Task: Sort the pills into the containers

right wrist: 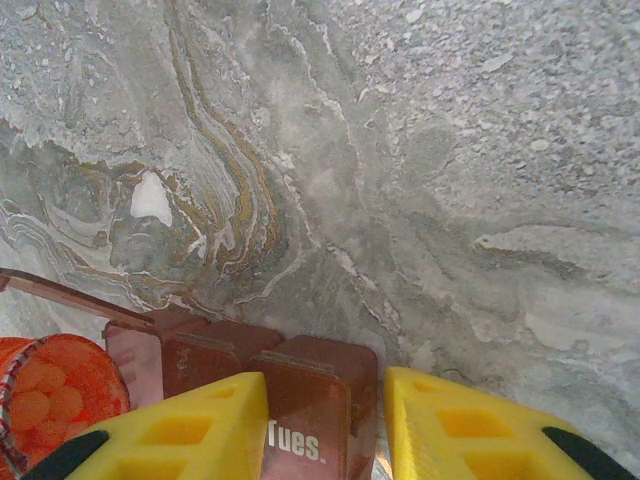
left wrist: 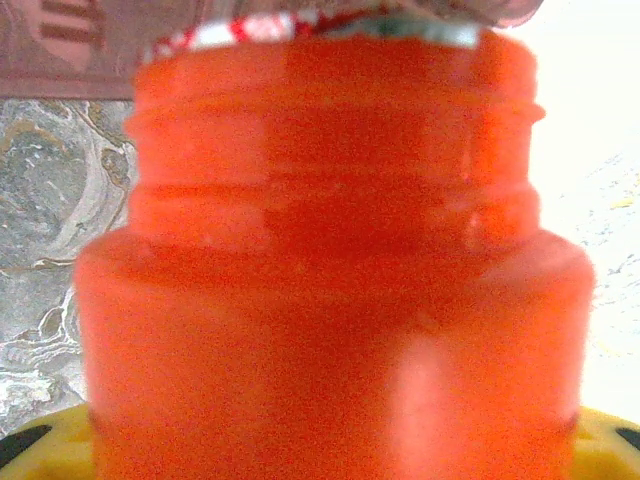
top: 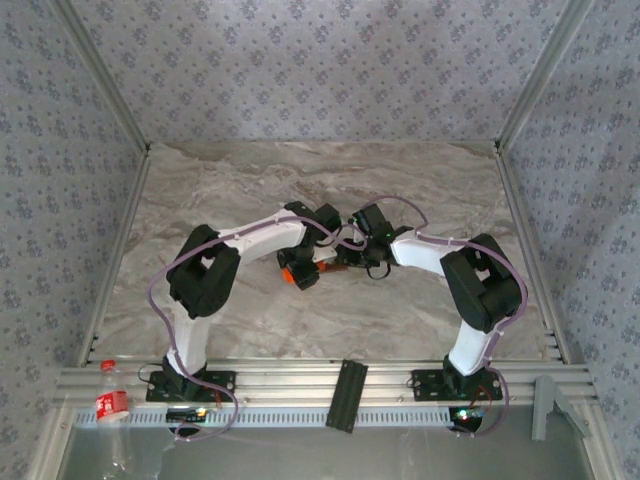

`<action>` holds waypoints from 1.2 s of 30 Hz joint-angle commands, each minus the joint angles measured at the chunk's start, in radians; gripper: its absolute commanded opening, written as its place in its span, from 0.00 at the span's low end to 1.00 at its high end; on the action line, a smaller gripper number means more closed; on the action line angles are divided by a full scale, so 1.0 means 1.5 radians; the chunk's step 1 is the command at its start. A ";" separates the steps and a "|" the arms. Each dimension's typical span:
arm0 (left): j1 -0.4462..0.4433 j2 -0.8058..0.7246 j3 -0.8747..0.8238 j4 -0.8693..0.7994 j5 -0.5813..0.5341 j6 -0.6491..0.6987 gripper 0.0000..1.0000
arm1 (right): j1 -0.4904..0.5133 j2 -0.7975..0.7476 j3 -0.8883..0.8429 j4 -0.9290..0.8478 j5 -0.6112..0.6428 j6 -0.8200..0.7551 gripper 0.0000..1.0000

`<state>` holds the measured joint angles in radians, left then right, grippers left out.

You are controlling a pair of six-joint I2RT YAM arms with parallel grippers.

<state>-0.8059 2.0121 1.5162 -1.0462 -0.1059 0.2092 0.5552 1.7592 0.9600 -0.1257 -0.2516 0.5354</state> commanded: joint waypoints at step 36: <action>0.046 -0.001 -0.019 0.006 0.077 -0.027 0.00 | 0.006 0.015 -0.025 -0.051 0.023 0.004 0.37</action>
<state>-0.7574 2.0243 1.5131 -1.0412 0.0128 0.1970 0.5552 1.7592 0.9596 -0.1253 -0.2516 0.5354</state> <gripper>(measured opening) 0.551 0.372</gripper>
